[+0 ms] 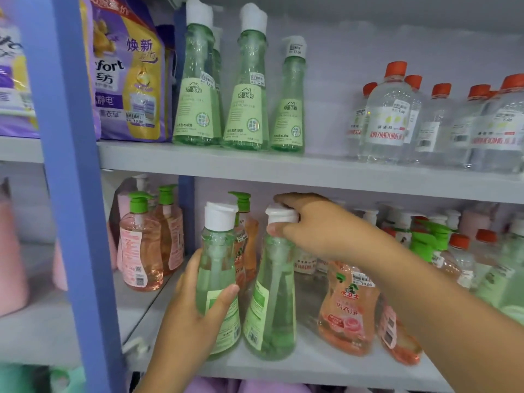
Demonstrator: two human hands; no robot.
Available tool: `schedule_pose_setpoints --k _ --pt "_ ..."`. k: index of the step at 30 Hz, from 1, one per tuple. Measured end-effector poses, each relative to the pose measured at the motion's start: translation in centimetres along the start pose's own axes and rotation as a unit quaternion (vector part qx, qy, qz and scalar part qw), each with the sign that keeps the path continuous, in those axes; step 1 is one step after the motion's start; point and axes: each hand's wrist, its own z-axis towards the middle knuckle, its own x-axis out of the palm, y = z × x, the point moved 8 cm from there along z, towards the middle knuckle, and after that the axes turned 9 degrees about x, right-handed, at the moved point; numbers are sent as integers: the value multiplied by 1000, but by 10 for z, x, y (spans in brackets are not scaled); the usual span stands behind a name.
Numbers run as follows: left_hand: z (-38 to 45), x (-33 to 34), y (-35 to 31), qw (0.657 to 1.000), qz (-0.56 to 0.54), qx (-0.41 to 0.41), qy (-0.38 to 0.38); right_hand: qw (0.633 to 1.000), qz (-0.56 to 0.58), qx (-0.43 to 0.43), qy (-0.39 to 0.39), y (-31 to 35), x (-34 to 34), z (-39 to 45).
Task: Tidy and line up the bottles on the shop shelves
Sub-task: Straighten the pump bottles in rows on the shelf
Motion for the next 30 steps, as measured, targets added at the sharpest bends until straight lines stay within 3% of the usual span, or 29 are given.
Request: schedule_pose_setpoints --k 3,6,11,16,20,24,30 --pt "-3 1 10 999 -31 -9 34 985 165 28 -40 -21 27 -20" --pt "-7 -1 21 998 -41 -25 34 954 292 72 -6 -45 89 -40" --pt "-11 -1 21 996 -50 -58 34 921 381 86 -4 -61 117 -45" --pt "-37 -2 -11 994 -73 -76 19 923 381 51 -11 -62 102 -73" --pt "-66 -10 -59 993 -80 -81 14 928 373 5 17 -57 69 -120" --pt "-71 -23 -143 998 -56 -28 8 917 393 -57 34 -40 2 -161" --pt "-24 -42 -268 995 -29 88 -25 900 411 -137 -37 -15 -132 -170"
